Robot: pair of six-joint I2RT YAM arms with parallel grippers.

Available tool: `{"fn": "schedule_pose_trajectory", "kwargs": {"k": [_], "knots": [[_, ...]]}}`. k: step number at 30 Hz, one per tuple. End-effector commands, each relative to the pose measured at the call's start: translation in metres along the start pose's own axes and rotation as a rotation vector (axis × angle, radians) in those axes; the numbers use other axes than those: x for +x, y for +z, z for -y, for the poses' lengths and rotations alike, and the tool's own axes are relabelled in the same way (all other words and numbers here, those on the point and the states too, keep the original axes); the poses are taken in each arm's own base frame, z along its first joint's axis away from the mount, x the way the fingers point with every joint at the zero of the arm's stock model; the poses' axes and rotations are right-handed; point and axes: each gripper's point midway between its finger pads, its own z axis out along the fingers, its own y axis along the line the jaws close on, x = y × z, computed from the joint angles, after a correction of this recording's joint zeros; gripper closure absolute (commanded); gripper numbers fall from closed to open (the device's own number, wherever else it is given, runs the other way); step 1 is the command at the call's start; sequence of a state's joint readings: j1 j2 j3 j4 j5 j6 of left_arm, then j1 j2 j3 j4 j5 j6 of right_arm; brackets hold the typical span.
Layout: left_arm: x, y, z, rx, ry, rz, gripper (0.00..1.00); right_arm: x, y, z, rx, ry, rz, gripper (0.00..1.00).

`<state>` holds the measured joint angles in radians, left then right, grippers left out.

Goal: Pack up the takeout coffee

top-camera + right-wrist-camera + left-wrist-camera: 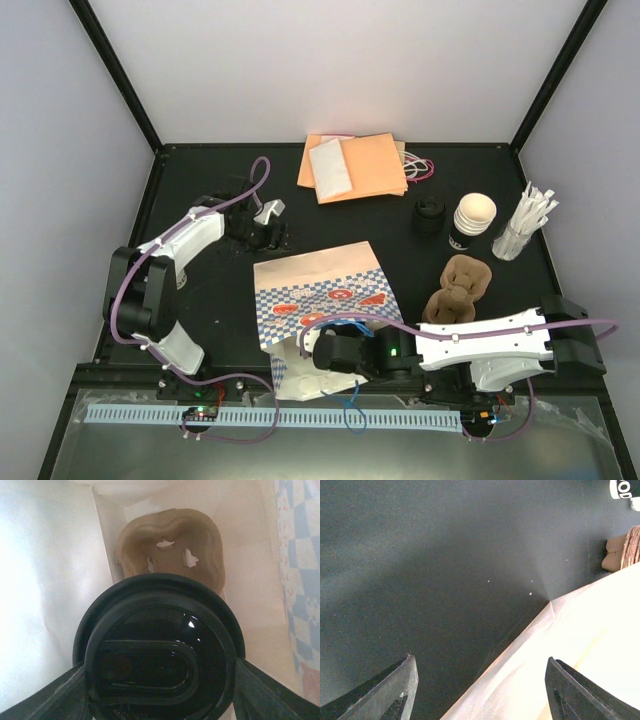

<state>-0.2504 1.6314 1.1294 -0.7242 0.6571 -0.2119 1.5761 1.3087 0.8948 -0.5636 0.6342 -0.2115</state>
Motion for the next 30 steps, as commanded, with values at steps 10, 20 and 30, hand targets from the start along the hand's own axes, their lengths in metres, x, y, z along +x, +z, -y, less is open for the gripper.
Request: {"fn": "schedule_pose_trajectory", "kwargs": {"k": [10,20,30], "knots": [[-0.008,0.0,0.012,0.059,0.017,0.018,0.29,0.002,-0.008,0.03,0.134,-0.009,-0.019,0.57],[-0.019,-0.004,0.016,0.053,0.028,0.025,0.29,0.013,-0.013,0.034,0.138,0.018,-0.071,0.58],[-0.047,-0.002,0.016,0.027,0.035,0.036,0.28,0.022,-0.014,0.041,0.162,0.043,-0.113,0.58]]}}
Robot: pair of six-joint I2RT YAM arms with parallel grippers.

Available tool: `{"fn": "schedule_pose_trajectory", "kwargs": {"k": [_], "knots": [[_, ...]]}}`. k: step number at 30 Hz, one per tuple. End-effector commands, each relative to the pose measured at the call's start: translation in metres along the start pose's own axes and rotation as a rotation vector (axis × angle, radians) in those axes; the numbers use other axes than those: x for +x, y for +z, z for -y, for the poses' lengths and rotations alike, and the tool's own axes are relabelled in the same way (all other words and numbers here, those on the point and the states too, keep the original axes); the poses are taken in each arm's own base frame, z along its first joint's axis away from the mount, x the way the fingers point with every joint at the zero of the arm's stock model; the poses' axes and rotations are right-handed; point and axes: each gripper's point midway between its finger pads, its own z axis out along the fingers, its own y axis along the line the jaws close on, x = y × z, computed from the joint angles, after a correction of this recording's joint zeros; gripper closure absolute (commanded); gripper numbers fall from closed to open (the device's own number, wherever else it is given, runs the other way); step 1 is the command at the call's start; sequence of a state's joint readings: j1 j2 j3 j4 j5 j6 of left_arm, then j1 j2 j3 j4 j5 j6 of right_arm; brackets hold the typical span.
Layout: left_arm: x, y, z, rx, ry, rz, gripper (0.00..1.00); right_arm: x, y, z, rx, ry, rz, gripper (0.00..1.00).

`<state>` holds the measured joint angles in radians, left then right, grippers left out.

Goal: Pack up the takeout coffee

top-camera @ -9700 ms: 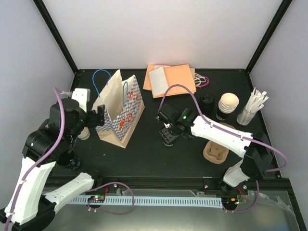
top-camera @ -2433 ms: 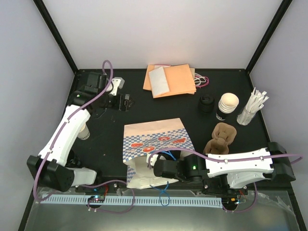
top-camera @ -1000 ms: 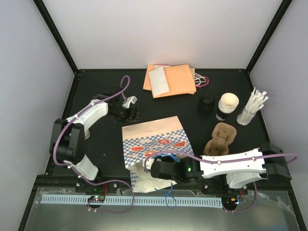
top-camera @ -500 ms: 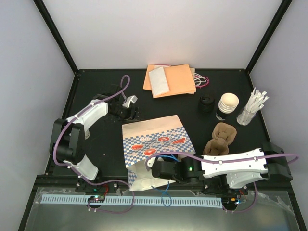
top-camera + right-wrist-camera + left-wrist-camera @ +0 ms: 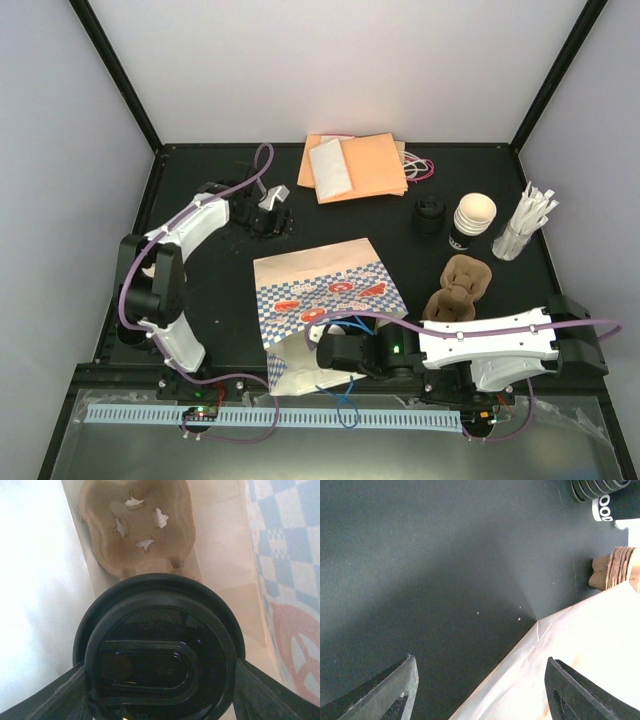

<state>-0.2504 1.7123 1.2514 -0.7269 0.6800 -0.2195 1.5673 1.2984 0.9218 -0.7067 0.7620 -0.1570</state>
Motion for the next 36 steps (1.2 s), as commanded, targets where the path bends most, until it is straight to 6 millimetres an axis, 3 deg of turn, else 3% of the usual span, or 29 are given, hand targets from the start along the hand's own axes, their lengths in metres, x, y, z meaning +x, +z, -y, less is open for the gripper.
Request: {"fn": "schedule_pose_trajectory", "kwargs": {"k": [1,9,19,36], "knots": [[-0.019,-0.001,0.006,0.001,0.018,0.008,0.28,-0.001,-0.004,0.016,0.048,0.053,-0.008,0.58],[-0.028,0.024,0.012,0.048,0.011,-0.05,0.29,0.003,0.004,0.018,0.061,0.064,-0.041,0.59],[-0.017,0.049,0.031,0.173,0.022,-0.119,0.34,0.002,0.013,0.018,0.063,0.087,-0.027,0.59],[0.004,0.078,0.031,0.24,-0.011,-0.197,0.38,0.006,0.04,0.016,0.065,0.126,-0.049,0.6]]}}
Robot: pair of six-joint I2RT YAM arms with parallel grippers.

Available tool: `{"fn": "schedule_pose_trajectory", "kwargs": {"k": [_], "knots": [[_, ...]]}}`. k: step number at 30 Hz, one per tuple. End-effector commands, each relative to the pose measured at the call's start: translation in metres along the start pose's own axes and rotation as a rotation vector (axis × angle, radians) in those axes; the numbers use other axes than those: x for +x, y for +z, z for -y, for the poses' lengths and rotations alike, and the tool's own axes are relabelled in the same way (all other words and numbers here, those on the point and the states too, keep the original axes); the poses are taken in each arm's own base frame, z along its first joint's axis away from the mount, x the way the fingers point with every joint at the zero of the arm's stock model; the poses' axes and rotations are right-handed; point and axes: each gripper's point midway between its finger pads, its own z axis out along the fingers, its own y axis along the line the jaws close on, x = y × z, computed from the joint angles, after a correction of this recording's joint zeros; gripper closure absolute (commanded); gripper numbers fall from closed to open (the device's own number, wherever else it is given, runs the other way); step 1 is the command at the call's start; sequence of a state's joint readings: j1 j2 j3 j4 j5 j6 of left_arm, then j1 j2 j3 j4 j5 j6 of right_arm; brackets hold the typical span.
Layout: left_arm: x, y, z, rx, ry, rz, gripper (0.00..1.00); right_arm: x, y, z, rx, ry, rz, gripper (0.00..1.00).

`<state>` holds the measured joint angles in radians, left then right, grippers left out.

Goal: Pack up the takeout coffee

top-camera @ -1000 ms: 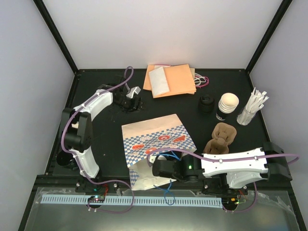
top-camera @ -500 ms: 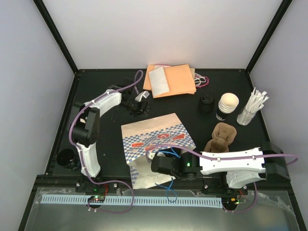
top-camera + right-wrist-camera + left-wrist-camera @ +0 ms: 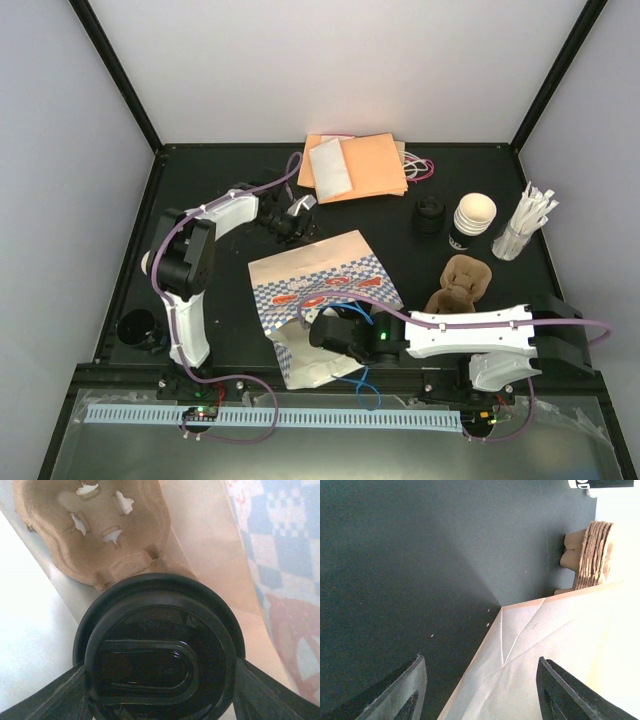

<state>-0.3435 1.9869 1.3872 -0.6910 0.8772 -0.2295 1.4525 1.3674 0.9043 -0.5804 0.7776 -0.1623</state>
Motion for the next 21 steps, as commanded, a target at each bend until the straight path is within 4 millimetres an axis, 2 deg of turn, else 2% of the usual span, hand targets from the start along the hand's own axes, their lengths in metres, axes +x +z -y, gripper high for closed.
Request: {"fn": "schedule_pose_trajectory", "kwargs": {"k": [1,12,21], "knots": [[0.002,0.01,0.008,0.05,0.011,-0.018,0.39,0.001,0.006,-0.002,0.001,0.037,0.001,0.6],[0.01,0.024,0.006,0.065,-0.002,-0.051,0.42,0.009,0.018,-0.007,0.023,0.094,-0.029,0.61],[0.01,0.023,0.007,0.061,-0.002,-0.047,0.43,0.013,0.012,0.009,0.084,0.14,-0.05,0.61]]}}
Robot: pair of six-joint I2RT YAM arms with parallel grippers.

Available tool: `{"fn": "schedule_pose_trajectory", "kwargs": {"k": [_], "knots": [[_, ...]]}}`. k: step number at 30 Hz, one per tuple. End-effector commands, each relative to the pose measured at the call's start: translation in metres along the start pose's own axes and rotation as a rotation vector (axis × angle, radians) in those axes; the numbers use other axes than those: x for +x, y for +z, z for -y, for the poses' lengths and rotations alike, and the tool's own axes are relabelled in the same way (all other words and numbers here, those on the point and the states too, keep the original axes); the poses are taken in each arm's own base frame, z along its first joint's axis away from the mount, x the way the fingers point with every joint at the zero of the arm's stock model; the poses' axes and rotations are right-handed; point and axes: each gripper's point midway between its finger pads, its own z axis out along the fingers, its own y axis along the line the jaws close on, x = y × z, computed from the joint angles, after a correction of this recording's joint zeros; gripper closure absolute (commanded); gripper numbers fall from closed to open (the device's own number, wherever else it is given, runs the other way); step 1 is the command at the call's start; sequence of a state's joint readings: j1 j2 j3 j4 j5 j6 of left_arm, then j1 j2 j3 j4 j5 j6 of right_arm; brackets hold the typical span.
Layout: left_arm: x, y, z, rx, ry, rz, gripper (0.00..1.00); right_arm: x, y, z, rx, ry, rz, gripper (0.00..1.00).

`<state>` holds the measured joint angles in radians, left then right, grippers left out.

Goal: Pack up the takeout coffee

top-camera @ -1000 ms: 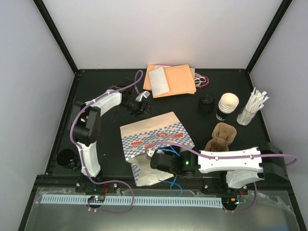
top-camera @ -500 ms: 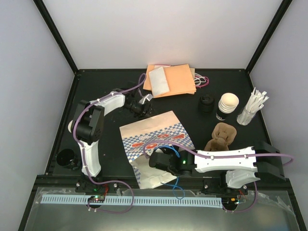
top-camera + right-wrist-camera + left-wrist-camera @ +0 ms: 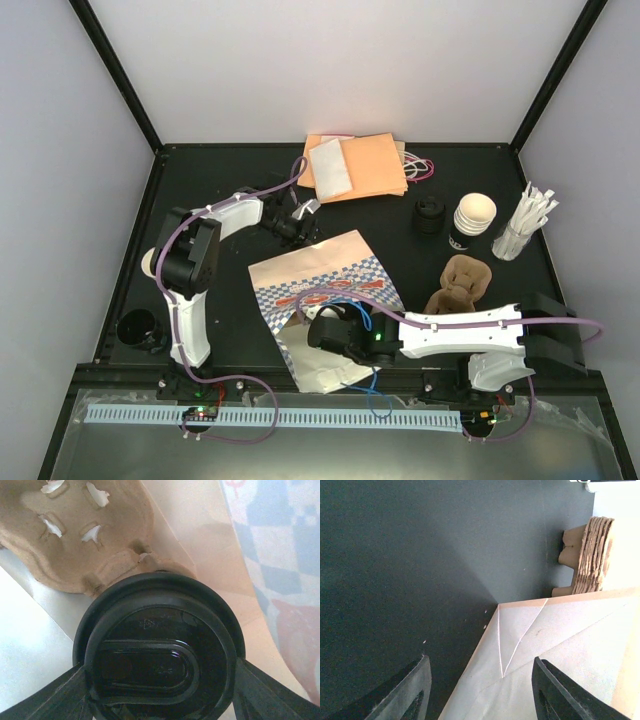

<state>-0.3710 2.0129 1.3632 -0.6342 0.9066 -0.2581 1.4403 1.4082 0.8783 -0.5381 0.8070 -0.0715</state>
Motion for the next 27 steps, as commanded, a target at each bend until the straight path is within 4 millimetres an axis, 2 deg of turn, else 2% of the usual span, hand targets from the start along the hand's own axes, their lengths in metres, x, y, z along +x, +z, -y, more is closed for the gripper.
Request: {"fn": "schedule_pose_trajectory", "kwargs": {"k": [1,5,13,27], "knots": [[0.005,0.007,0.006,0.03,0.002,-0.025,0.43,0.006,-0.001,0.015,0.061,0.068,-0.022,0.61],[0.006,0.007,0.007,0.038,-0.001,-0.025,0.44,0.011,0.002,0.019,0.063,0.123,-0.038,0.61],[0.008,0.007,0.007,0.047,-0.011,-0.03,0.44,0.004,0.007,0.029,0.121,0.251,-0.053,0.61],[0.009,0.008,0.006,0.047,-0.016,-0.032,0.45,0.007,0.008,0.027,0.115,0.44,-0.022,0.62]]}}
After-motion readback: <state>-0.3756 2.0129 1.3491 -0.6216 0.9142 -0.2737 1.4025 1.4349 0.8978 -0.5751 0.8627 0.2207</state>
